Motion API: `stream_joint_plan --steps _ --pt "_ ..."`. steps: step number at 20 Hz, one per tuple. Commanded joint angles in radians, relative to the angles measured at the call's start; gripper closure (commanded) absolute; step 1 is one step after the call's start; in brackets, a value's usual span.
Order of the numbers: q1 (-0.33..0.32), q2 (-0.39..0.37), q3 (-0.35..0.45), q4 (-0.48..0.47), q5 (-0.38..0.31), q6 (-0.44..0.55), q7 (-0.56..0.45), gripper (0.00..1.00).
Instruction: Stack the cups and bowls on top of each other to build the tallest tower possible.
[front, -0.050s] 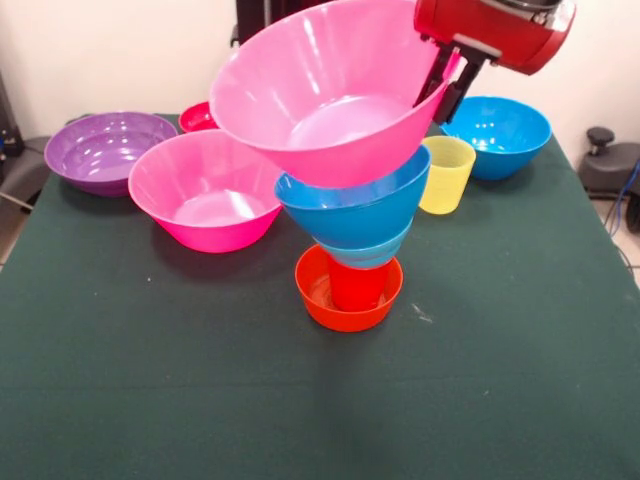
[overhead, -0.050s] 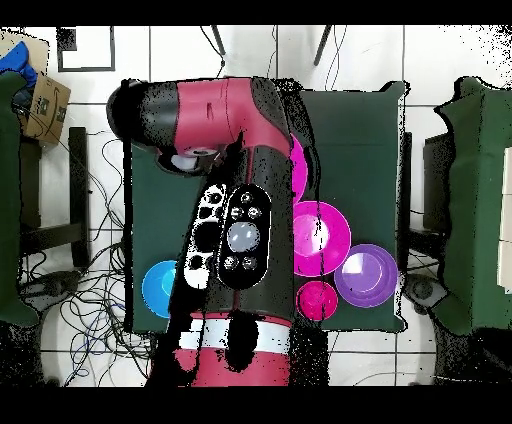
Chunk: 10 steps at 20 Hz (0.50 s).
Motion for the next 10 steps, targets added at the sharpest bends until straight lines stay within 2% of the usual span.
stream_joint_plan --steps 1,4,10 --pt "0.023 -0.007 0.021 0.184 0.021 -0.124 0.192 1.0" --pt "0.027 -0.016 0.017 0.219 0.029 -0.156 0.19 1.0" --pt "0.027 0.008 0.011 0.212 0.051 -0.176 0.178 1.0"
